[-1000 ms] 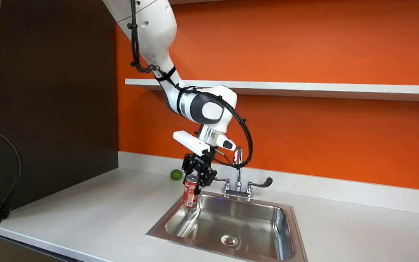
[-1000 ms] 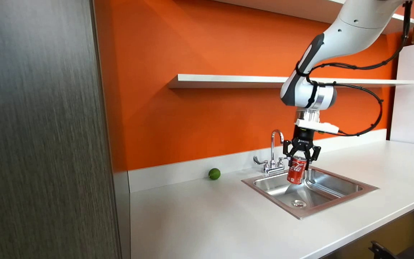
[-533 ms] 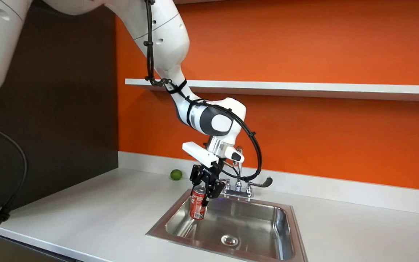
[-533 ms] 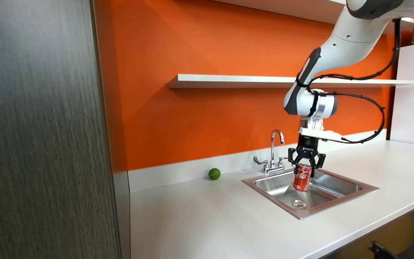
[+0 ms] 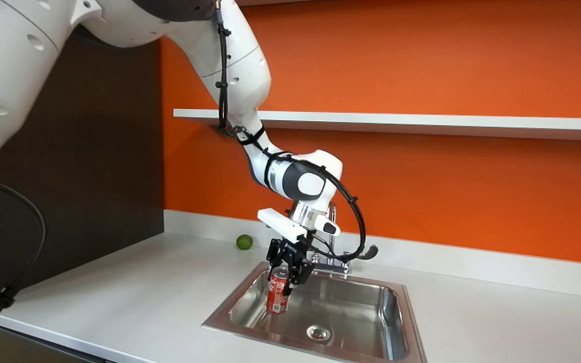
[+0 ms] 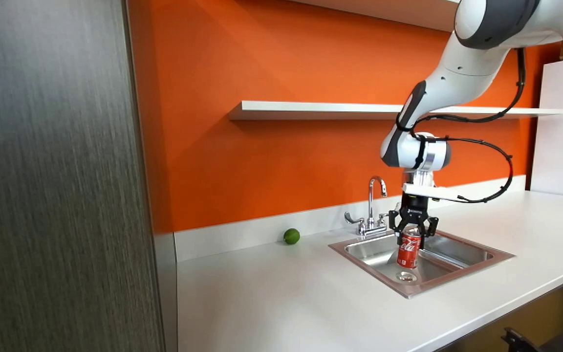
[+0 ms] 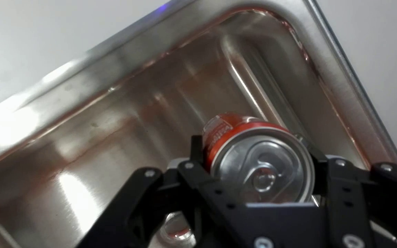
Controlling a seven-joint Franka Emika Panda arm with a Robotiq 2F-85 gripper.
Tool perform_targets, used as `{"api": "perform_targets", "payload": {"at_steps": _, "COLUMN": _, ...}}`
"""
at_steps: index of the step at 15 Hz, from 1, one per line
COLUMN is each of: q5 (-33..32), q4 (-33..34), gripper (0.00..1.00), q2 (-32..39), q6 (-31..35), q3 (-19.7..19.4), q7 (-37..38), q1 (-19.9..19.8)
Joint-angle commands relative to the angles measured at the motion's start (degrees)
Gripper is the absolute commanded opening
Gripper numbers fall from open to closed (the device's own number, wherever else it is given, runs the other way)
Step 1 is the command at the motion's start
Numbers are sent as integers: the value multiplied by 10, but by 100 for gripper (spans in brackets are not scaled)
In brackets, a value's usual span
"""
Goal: Put the red can in the sink.
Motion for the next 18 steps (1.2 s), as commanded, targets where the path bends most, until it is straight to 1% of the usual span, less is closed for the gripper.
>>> {"api": "perform_targets", "payload": {"at_steps": 1, "q5": -9, "q4": 33, "gripper": 39, "q2": 33, "q6": -5, "q3": 12, "q7": 14, "q1": -8}}
{"api": "perform_targets", "payload": {"at_steps": 11, "q5": -9, "q4": 101, "gripper": 39, "q2": 139, "q6": 36, "q3": 26, "q7": 21, "q1": -12}}
{"api": "perform_targets", "payload": {"at_steps": 18, "q5": -18, "q4": 144, "gripper": 39, "q2": 187, "q6": 38, "q3": 26, "q7": 35, "q1": -11}}
